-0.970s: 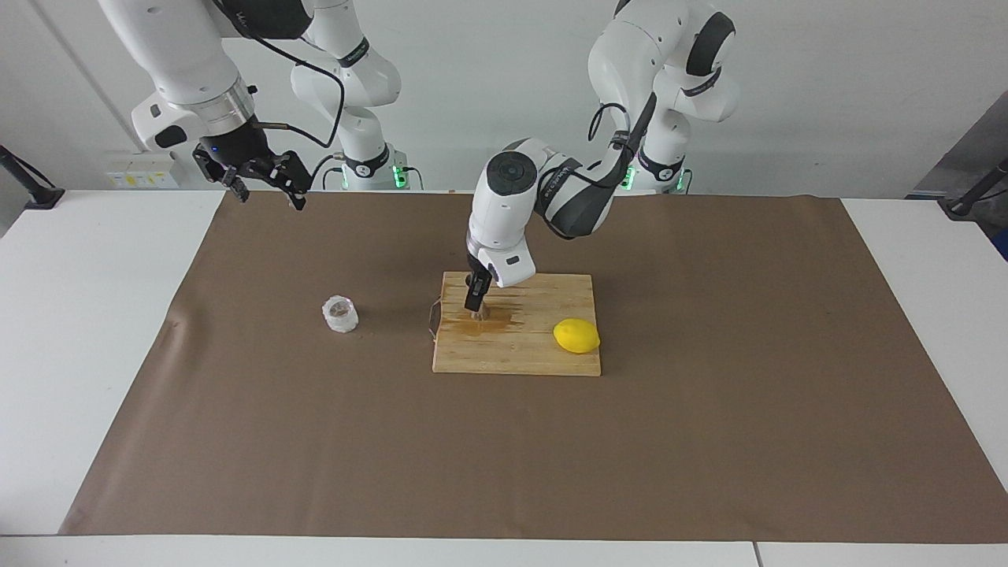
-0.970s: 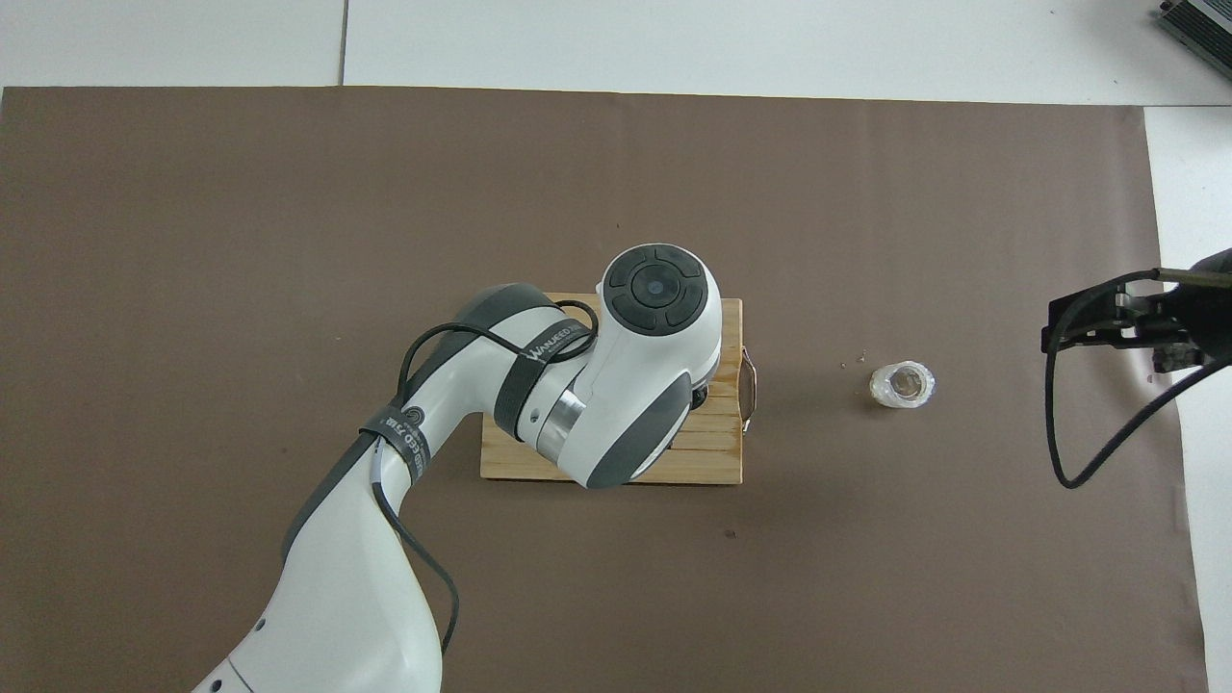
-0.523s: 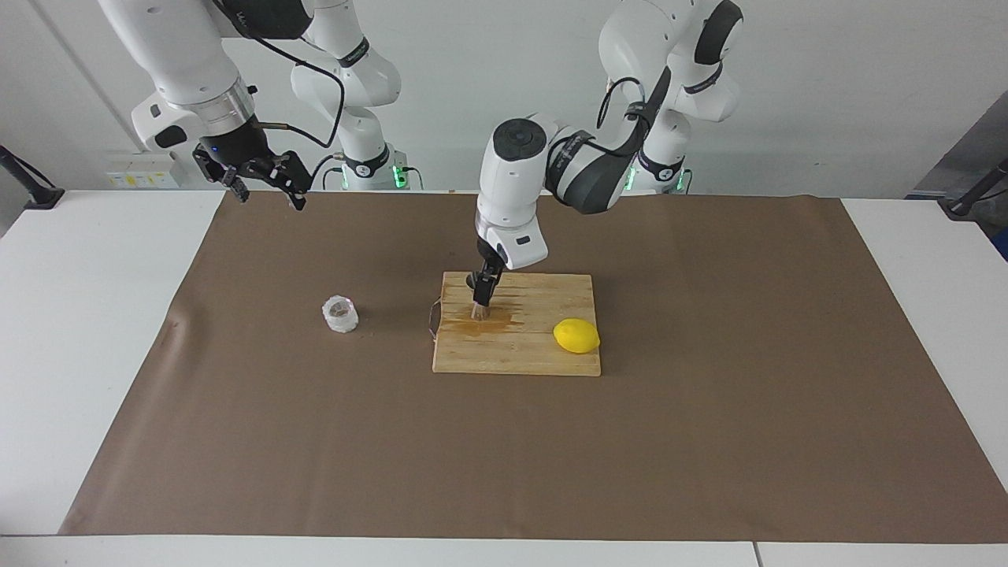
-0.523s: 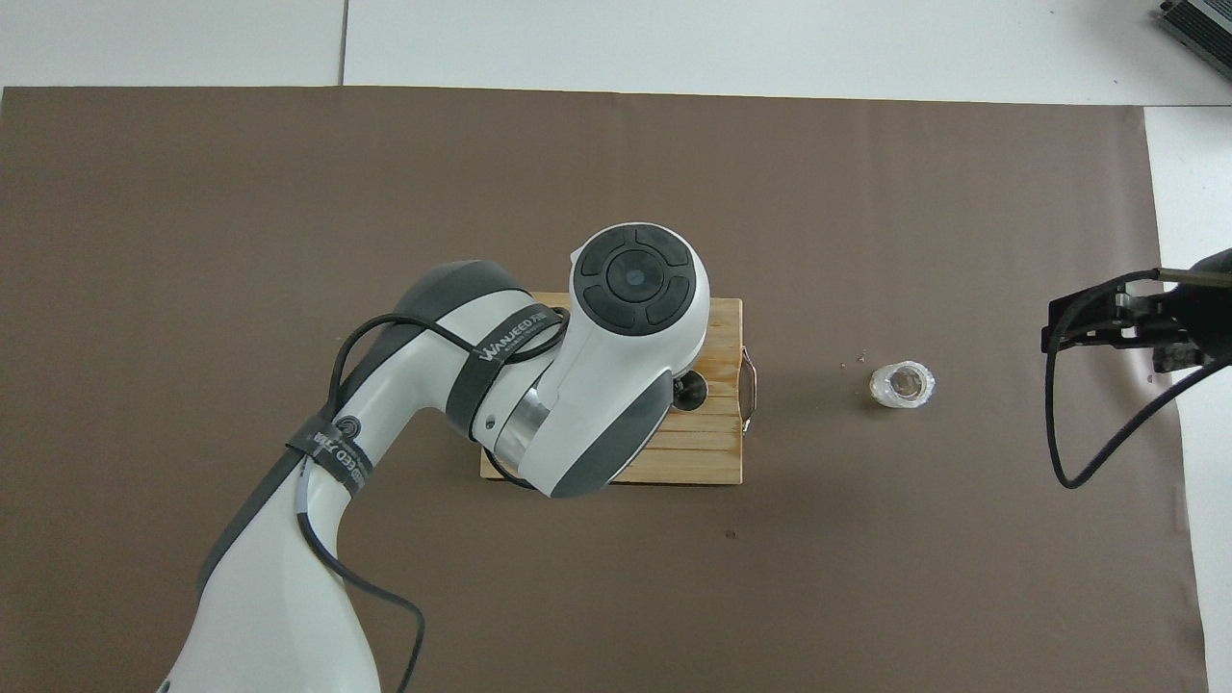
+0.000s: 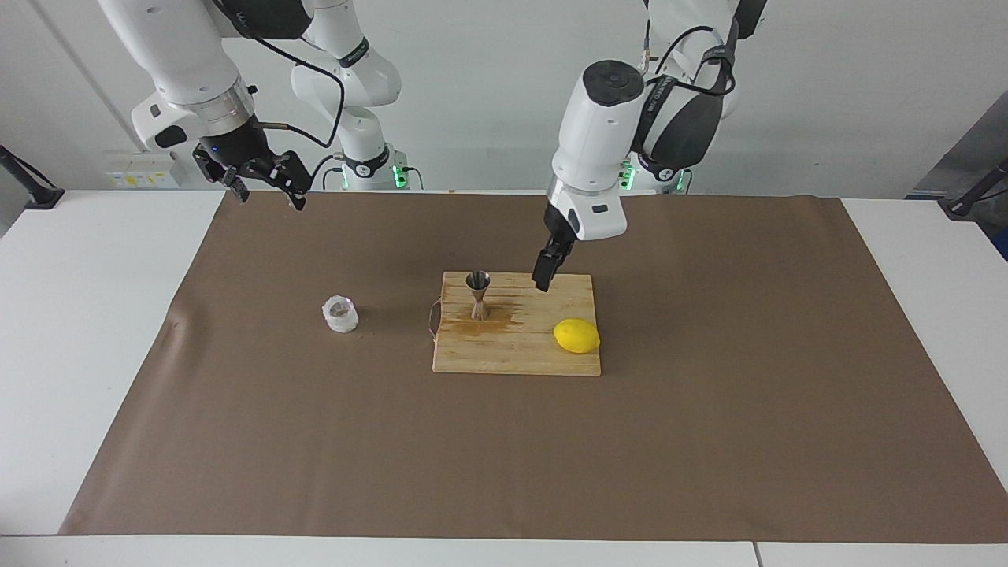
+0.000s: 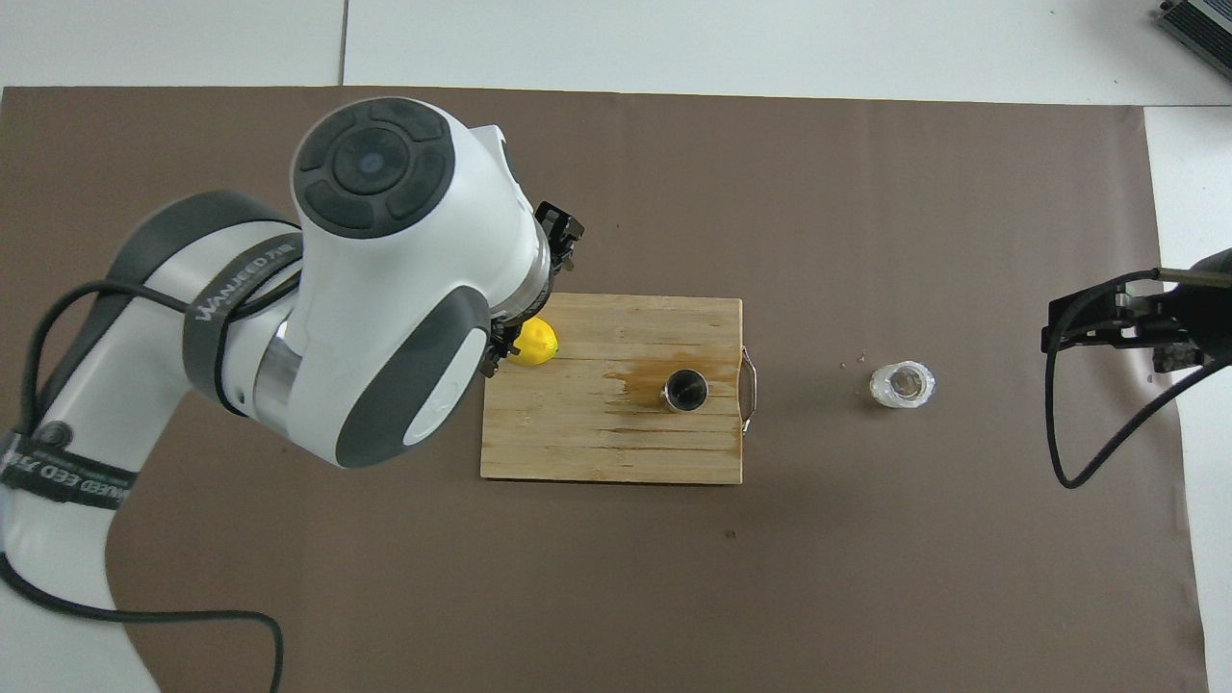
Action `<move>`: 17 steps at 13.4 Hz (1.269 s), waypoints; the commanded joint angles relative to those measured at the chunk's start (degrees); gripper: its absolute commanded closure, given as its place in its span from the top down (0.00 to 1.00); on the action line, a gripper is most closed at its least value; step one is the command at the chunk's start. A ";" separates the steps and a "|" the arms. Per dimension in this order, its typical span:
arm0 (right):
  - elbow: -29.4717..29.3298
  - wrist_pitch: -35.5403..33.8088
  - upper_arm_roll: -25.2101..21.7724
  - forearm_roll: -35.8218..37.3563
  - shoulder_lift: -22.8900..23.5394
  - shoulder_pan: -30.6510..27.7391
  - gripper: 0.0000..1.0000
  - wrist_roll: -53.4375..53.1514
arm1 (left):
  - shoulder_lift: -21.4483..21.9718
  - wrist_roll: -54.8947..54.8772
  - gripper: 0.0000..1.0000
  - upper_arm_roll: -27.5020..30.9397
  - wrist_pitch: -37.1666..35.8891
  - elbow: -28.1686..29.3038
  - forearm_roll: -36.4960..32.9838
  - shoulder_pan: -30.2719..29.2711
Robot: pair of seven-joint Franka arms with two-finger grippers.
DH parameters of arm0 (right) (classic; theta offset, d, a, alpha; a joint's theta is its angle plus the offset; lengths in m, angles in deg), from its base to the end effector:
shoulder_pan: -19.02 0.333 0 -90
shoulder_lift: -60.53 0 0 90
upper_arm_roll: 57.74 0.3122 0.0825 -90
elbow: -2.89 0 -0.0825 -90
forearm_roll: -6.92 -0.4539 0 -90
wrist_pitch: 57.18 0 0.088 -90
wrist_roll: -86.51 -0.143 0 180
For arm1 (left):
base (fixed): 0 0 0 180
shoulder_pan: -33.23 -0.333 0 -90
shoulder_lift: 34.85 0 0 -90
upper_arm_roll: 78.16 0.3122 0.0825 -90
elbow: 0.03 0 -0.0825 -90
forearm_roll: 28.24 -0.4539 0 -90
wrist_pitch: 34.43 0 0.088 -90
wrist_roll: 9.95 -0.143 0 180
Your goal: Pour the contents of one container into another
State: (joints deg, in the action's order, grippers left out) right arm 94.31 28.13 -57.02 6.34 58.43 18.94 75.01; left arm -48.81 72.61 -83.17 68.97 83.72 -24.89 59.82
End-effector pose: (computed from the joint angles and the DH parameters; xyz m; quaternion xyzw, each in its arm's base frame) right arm 0.6016 0.0083 0.5871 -0.9949 0.0943 0.0353 0.0011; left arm 0.6107 -0.3774 0.5043 0.8978 0.4358 -0.0057 0.0633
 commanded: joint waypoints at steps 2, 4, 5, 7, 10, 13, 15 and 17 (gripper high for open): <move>0.69 -0.49 0.08 -1.35 -0.72 -0.71 1.00 1.65 | 6.57 -19.14 1.00 -0.62 -1.89 5.36 -0.72 -7.76; 0.69 -0.49 -0.01 -1.35 -0.81 -0.71 1.00 1.65 | 8.95 -29.34 1.00 -0.54 -1.80 7.82 -0.71 -11.10; 0.69 -0.49 0.08 -1.35 -0.72 -0.71 1.00 1.65 | 9.39 -34.09 1.00 -0.54 -2.06 8.01 -0.71 -12.78; 0.69 -0.49 -0.01 -1.35 -0.81 -0.71 1.00 1.65 | 9.75 -43.58 1.00 -0.54 -2.94 8.01 -0.71 -16.20; 0.69 -0.49 0.08 -1.35 -0.81 -0.71 1.00 1.65 | 9.92 -55.90 1.00 -0.54 -3.56 8.01 -0.72 -19.99; 0.69 -0.49 0.08 -1.35 -0.81 -0.71 1.00 1.65 | 9.92 -65.92 1.00 -0.45 -4.52 7.92 -0.80 -22.63; 0.69 -0.49 -0.01 -1.35 -0.81 -0.71 1.00 1.65 | 10.01 -72.08 1.00 -0.45 -5.14 7.92 -0.89 -24.04; 0.69 -0.49 -0.01 -1.35 -0.72 -0.71 1.00 1.65 | 10.27 -78.93 1.00 -0.36 -5.40 7.92 -0.89 -25.70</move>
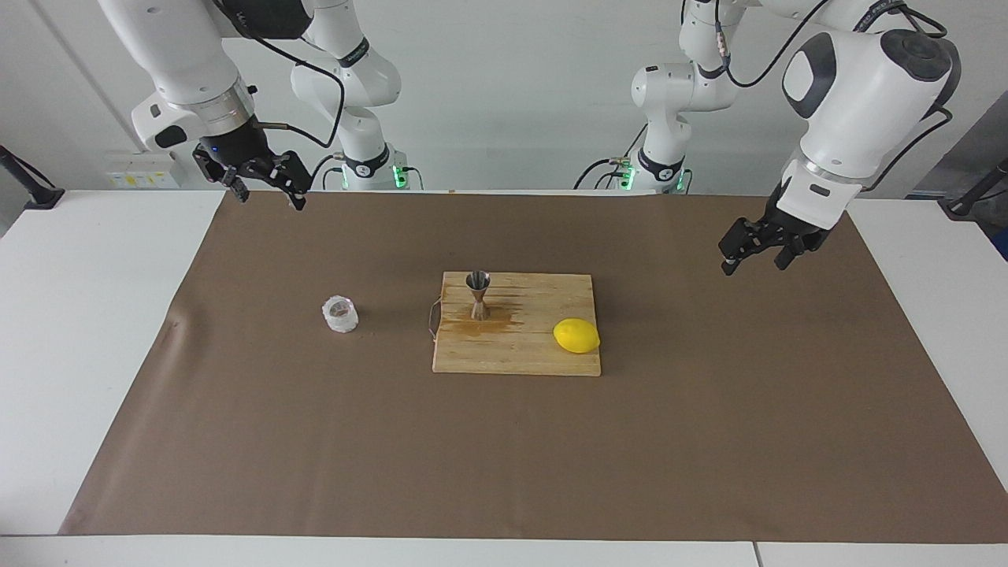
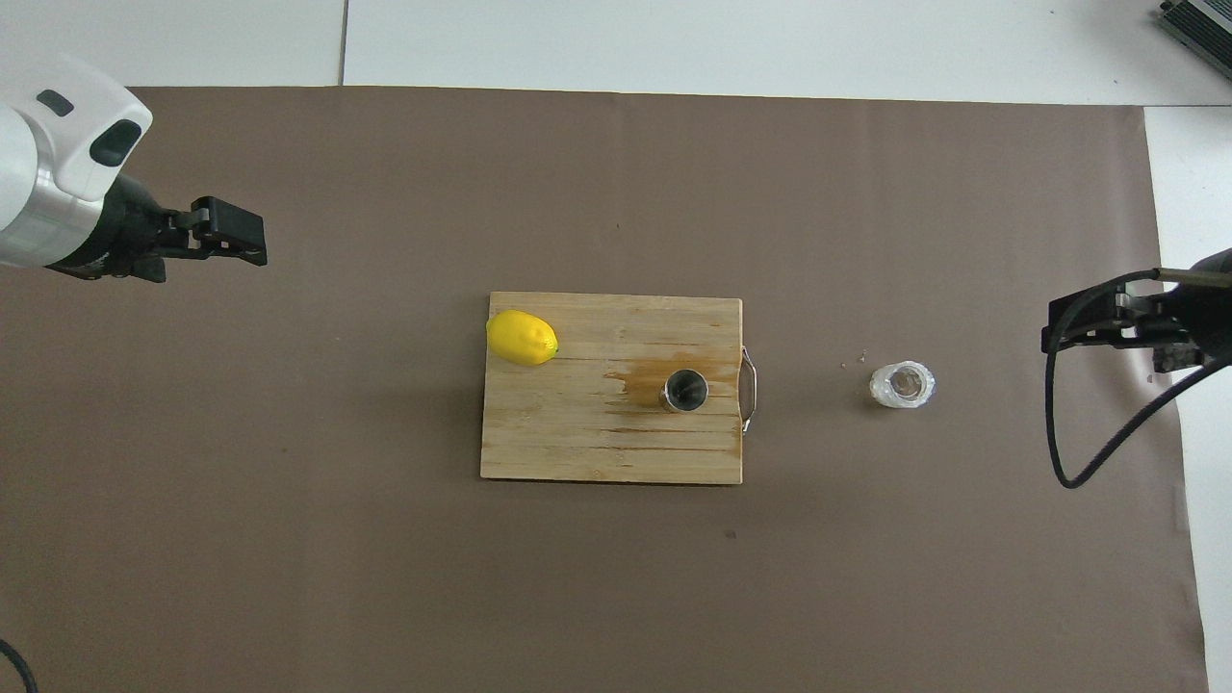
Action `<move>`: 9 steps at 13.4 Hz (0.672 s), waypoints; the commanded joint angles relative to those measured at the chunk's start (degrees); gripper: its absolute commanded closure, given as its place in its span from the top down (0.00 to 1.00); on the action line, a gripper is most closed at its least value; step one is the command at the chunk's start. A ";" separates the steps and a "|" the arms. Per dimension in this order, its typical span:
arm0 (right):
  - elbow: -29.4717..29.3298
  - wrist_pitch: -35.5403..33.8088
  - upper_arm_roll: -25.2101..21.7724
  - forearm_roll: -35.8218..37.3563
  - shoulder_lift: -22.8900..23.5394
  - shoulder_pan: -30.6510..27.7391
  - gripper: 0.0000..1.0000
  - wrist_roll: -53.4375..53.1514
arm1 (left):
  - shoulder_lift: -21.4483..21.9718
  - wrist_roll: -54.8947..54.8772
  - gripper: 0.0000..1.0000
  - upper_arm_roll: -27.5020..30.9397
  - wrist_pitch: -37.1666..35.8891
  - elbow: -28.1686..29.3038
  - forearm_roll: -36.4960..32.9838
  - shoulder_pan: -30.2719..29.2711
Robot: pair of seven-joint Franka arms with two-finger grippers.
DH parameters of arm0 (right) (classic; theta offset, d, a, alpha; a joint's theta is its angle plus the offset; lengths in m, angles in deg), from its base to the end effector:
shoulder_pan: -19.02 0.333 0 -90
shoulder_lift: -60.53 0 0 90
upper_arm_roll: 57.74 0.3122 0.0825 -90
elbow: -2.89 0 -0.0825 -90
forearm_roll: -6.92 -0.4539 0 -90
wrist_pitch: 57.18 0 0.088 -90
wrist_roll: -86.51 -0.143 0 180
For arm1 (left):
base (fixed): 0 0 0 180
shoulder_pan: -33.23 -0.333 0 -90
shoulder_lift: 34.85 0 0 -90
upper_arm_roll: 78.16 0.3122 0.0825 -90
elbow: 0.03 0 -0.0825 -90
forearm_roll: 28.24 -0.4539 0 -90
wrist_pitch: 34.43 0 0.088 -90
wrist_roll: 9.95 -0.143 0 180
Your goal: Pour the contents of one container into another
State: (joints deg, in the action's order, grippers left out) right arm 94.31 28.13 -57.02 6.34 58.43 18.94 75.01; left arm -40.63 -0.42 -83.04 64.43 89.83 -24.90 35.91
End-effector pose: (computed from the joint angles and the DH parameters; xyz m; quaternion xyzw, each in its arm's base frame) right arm 0.6016 0.0083 0.5871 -0.9949 0.0943 0.0353 0.0011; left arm 0.6626 -0.0934 0.5355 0.9988 0.0212 0.0230 0.0370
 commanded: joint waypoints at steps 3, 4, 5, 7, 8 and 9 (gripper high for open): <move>0.69 -0.49 -0.01 -1.35 -0.81 -0.71 1.00 1.65 | 2.70 -13.90 1.00 -0.49 -1.65 1.29 -0.88 -3.47; 0.69 -0.49 0.08 -1.35 -0.81 -0.71 1.00 1.65 | 3.49 -14.19 1.00 -0.58 -1.39 1.20 -0.88 -3.74; 0.69 -0.49 0.08 -1.35 -0.81 -0.71 1.00 1.65 | 3.76 -13.75 1.00 -0.58 -1.21 1.55 -0.88 -3.91; 0.69 -0.49 0.08 -1.35 -0.72 -0.71 1.00 1.65 | 4.02 -13.84 1.00 -0.58 -1.47 1.82 -0.88 -4.09; 0.69 -0.49 -0.01 -1.35 -0.81 -0.71 1.00 1.65 | 4.11 -13.58 1.00 -0.49 -0.86 2.08 -0.88 -4.18; 0.69 -0.49 -0.01 -1.35 -0.72 -0.71 1.00 1.65 | 4.02 -13.40 1.00 -0.49 -1.47 1.38 -0.79 -4.53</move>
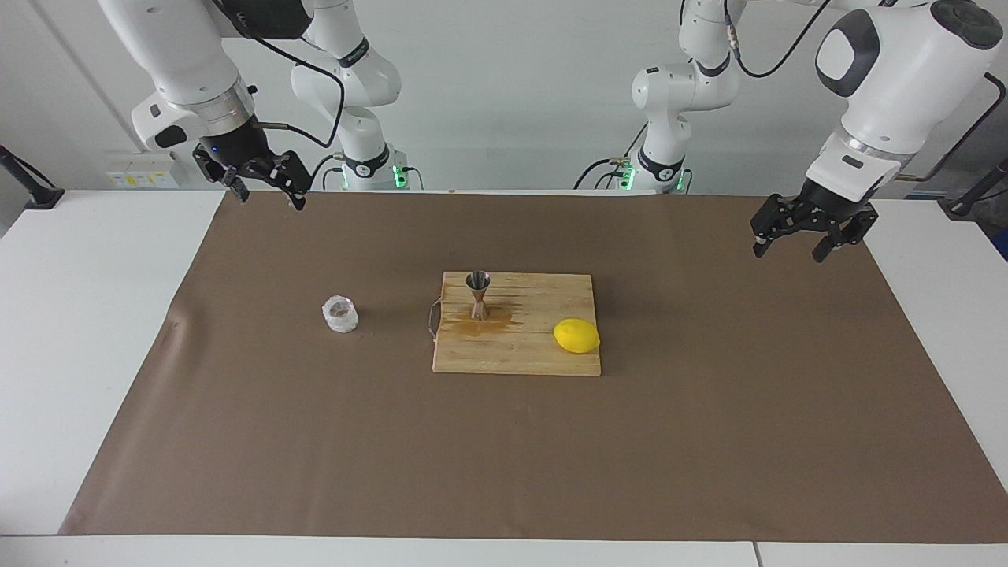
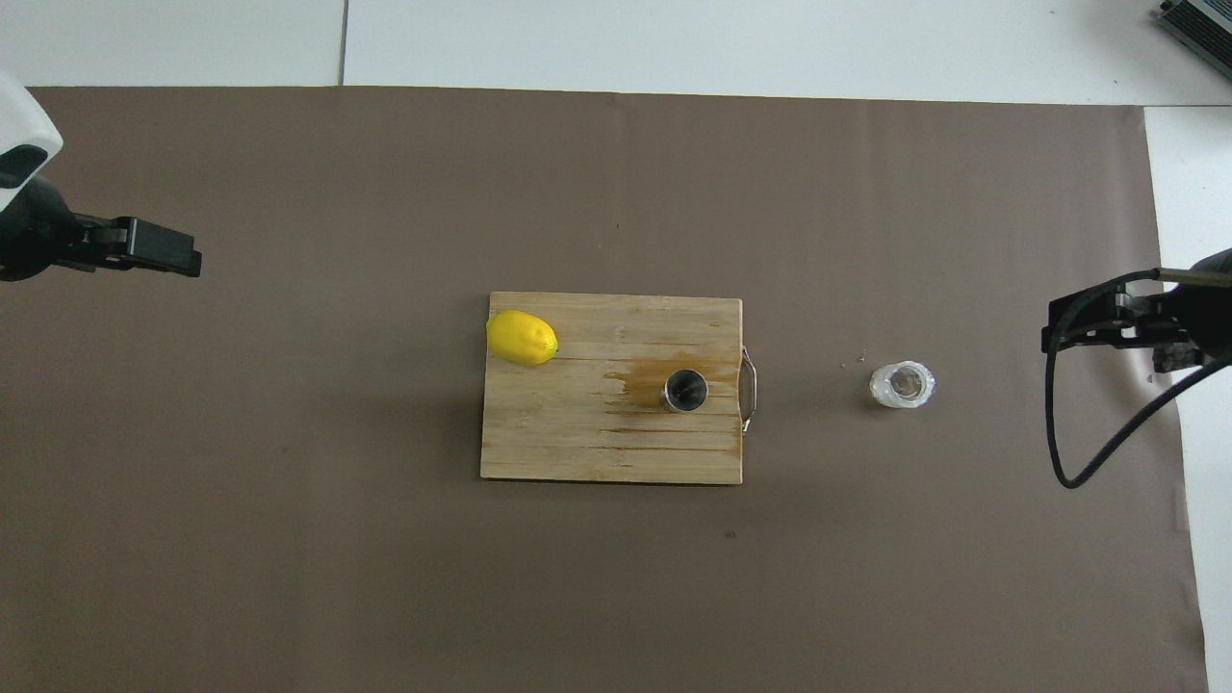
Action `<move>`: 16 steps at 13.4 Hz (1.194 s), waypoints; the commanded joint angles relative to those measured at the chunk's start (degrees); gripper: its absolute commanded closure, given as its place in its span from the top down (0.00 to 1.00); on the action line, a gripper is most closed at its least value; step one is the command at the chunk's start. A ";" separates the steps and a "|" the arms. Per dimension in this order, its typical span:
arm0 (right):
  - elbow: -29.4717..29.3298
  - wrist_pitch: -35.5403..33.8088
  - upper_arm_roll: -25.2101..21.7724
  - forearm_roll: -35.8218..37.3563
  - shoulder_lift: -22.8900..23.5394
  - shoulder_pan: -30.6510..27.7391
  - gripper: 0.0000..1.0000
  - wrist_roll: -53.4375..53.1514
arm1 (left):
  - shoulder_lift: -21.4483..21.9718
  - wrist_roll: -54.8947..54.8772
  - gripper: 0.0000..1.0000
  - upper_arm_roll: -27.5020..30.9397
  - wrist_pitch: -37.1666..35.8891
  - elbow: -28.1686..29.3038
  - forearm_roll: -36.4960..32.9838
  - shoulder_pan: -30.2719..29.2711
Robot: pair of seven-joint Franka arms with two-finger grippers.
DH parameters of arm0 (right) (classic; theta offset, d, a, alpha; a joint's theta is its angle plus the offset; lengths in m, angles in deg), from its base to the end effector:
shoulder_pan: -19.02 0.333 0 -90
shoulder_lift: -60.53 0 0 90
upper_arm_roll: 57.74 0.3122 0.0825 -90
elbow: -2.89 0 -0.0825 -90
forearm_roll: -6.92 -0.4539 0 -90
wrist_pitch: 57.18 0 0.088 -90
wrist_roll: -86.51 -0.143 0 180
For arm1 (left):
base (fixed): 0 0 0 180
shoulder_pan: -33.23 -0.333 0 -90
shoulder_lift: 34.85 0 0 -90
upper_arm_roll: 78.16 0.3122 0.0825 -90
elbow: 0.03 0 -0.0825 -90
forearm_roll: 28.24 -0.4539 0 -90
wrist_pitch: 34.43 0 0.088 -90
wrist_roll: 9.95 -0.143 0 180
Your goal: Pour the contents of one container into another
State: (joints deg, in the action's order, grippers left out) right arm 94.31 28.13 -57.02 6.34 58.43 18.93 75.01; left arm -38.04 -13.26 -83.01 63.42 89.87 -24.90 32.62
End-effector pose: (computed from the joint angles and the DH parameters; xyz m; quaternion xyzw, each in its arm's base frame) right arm 0.6016 0.0082 0.5871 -0.9949 0.0944 0.0353 0.0011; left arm 0.6547 -0.0549 0.5632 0.9967 -0.0628 0.0413 0.0317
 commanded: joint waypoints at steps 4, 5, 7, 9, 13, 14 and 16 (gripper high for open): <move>0.69 -0.49 0.08 -1.35 -0.72 -0.71 1.00 1.65 | 1.78 -0.82 1.00 -1.13 -6.70 -1.22 -5.89 -0.89; 0.69 -0.49 0.08 -1.35 -0.81 -0.71 1.00 1.65 | 1.87 -0.82 1.00 -1.14 -7.75 -1.48 -5.80 -0.89; 0.69 -0.49 -0.01 -1.35 -0.81 -0.71 1.00 1.65 | 1.87 -0.65 1.00 -1.13 -9.43 -2.88 -5.62 -0.97; 0.69 -0.49 -0.01 -1.35 -0.81 -0.71 1.00 1.65 | 2.13 -0.56 1.00 -1.14 -9.61 -2.80 -4.75 -1.15; 0.60 -2.08 -0.10 -1.35 -1.51 -1.06 1.00 1.04 | 3.63 -0.56 1.00 -0.70 -9.26 -2.10 -2.46 -1.32; 0.60 -2.34 -0.27 -1.35 -1.51 -1.32 1.00 1.47 | 3.89 -0.56 1.00 -0.70 -8.82 -1.40 -2.46 -1.24; 0.69 -2.34 -0.28 -1.35 -1.51 -1.32 1.00 3.40 | 4.42 -0.74 1.00 -0.61 -9.34 -0.69 -2.46 -1.41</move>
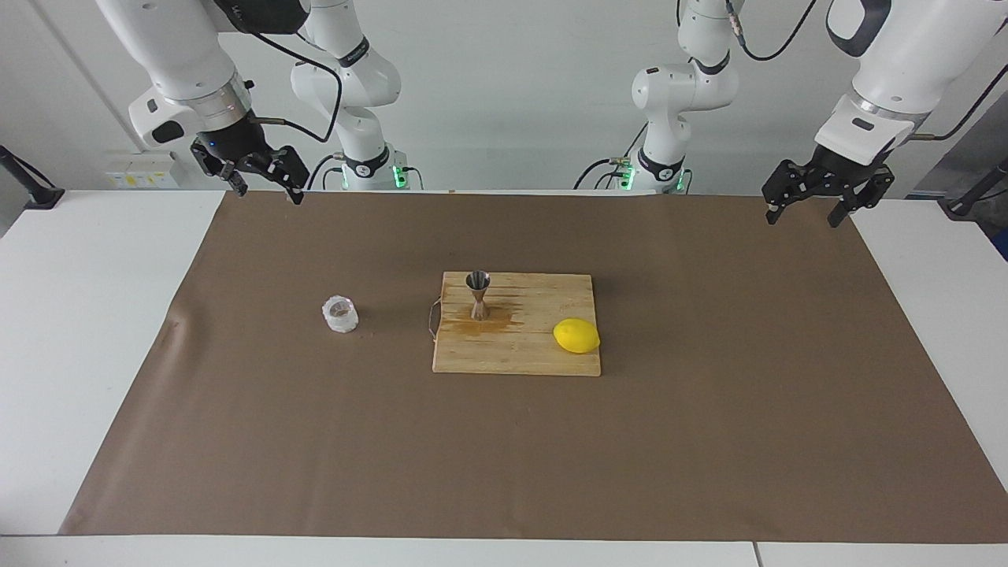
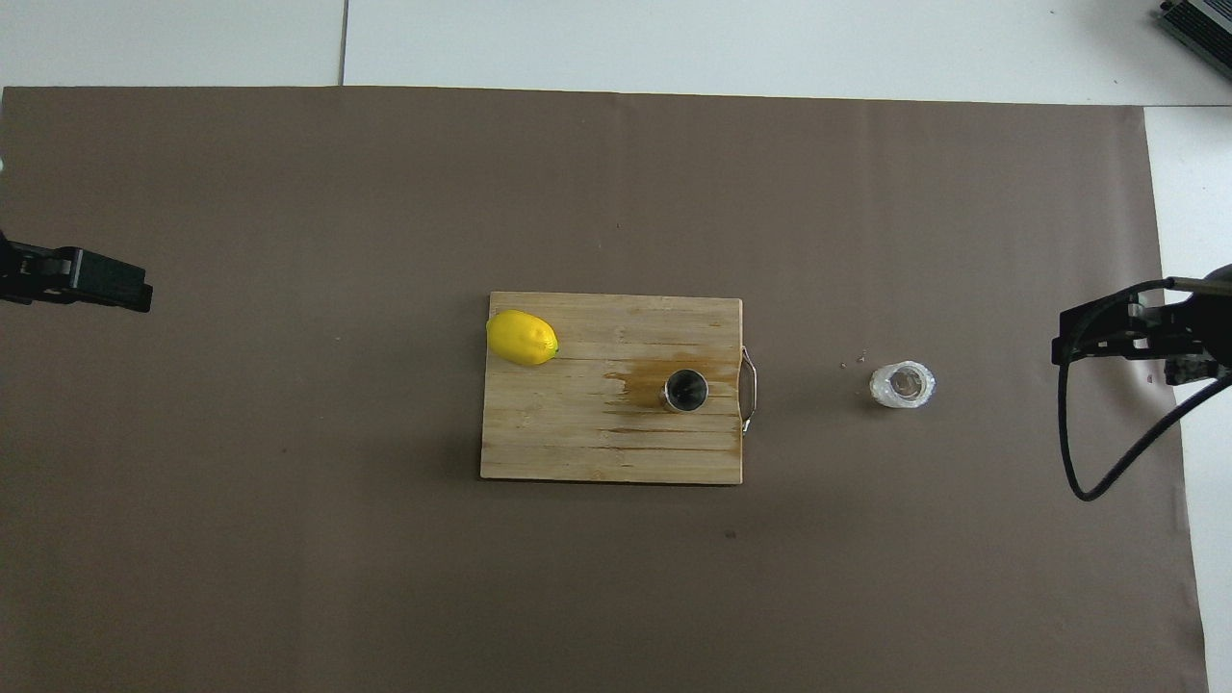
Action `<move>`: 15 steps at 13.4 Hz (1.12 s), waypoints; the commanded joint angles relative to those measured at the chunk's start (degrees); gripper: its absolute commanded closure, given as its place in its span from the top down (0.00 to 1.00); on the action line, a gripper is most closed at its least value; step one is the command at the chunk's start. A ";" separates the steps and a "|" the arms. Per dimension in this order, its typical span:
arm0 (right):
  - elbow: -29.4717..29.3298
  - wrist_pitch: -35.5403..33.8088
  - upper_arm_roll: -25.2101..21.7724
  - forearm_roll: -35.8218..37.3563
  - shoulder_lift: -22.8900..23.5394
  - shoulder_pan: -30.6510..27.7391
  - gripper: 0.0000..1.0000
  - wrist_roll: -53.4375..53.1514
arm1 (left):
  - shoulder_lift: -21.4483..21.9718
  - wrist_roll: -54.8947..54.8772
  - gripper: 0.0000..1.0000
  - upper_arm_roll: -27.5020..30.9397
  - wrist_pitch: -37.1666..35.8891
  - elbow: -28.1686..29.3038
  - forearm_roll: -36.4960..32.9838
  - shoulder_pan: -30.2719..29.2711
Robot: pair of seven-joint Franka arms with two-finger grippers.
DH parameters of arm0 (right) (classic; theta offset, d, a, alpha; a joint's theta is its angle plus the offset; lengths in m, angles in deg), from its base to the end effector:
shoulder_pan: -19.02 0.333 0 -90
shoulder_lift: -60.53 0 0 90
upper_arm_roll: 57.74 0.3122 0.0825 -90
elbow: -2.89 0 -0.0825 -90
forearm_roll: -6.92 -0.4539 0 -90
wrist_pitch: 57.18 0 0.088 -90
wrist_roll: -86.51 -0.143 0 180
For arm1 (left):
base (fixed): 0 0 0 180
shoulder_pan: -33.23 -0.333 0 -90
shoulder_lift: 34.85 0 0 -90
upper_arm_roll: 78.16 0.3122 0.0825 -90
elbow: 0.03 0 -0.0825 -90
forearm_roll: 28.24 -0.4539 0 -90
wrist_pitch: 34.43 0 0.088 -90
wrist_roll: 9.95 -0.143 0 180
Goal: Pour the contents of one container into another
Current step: 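Move the right gripper toward the small white cup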
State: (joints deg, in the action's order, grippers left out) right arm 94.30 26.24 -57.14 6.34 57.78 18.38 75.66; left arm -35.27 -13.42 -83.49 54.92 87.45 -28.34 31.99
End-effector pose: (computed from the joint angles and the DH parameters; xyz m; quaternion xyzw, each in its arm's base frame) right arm 0.5938 0.0012 0.5915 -0.9945 0.0945 0.0460 0.0005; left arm 0.6254 -0.0443 0.6030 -0.9977 0.0659 -0.0127 0.0005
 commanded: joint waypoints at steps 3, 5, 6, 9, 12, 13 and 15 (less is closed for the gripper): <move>0.96 0.25 0.02 -1.35 -1.12 -0.41 1.00 3.63 | 1.65 -0.58 1.00 -0.12 -0.67 1.73 0.98 -0.96; 2.53 1.64 0.02 -1.35 -1.56 0.02 1.00 7.14 | 1.57 -0.58 1.00 -0.12 -0.67 1.73 0.98 -0.96; 4.11 2.79 0.02 -1.35 -2.43 0.02 1.00 8.72 | 1.65 -0.58 1.00 -0.12 -0.67 1.73 0.98 -0.96; 9.28 6.65 0.02 -1.35 -4.63 0.02 1.00 17.76 | 1.57 -0.58 1.00 -0.12 -0.67 1.73 0.98 -0.96; 15.01 10.35 -0.07 -1.35 -7.27 -0.06 1.00 24.46 | 1.65 -0.58 1.00 -0.21 -0.67 1.73 0.98 -0.96; 15.89 11.75 0.02 -1.35 -7.62 -0.06 1.00 25.17 | 1.65 -0.58 1.00 -0.12 -0.67 1.73 0.98 -0.96; 16.25 12.38 0.02 -1.35 -7.71 -0.15 1.00 28.93 | 1.57 -0.58 1.00 -0.12 -0.67 1.73 0.98 -0.96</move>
State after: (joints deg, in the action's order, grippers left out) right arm 107.63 36.67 -57.13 6.33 52.35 18.67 100.51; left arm -35.25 -13.42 -83.32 54.68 87.64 -28.34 31.98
